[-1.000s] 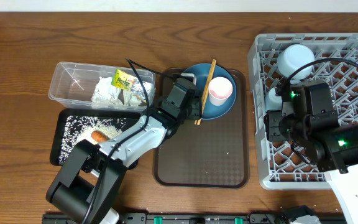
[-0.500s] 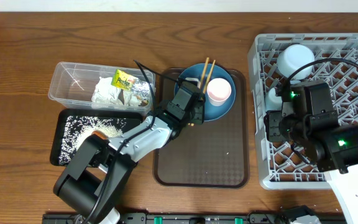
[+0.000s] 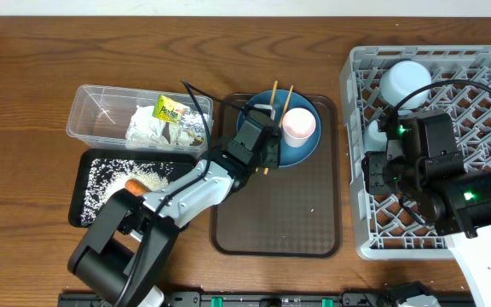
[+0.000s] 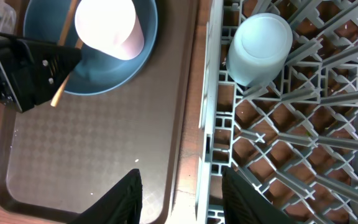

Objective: Sort waste into correct bins and load items into the dishwasher rack

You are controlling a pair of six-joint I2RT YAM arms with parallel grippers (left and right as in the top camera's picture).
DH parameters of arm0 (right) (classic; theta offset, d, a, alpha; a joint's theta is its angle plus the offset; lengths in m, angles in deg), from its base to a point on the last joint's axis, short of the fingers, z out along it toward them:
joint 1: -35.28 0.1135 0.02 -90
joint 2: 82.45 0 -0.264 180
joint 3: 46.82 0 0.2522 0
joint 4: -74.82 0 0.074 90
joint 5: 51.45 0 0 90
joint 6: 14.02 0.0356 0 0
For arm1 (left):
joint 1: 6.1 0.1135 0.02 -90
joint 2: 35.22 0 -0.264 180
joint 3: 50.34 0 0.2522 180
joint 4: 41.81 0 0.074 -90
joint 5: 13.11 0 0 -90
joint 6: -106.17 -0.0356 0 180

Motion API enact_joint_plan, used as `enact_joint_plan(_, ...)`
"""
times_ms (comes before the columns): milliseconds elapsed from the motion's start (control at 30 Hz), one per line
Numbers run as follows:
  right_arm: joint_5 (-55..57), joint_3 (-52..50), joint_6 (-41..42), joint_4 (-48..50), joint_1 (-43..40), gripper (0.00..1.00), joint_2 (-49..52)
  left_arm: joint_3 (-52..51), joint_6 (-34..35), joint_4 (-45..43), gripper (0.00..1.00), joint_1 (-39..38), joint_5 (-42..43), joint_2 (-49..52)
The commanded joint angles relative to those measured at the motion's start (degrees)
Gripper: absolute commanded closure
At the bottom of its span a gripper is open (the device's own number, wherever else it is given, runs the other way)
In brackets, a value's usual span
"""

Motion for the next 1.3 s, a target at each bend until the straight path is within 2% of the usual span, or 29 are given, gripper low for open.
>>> enact_joint_plan(0, 0.2, 0.0, 0.4, -0.1, -0.4, 0.59, -0.2, 0.5, -1.2, 0.1, 0.49, 0.0, -4.6, -1.2)
enact_joint_plan(500, 0.2, 0.0, 0.4, -0.1, -0.4, 0.58, -0.2, 0.5, -2.5, -4.0, 0.48, 0.0, -6.2, -1.2)
enact_joint_plan(1267, 0.2, 0.0, 0.4, -0.1, -0.4, 0.58, -0.2, 0.5, -3.8, -5.3, 0.50, 0.0, -7.9, 3.1)
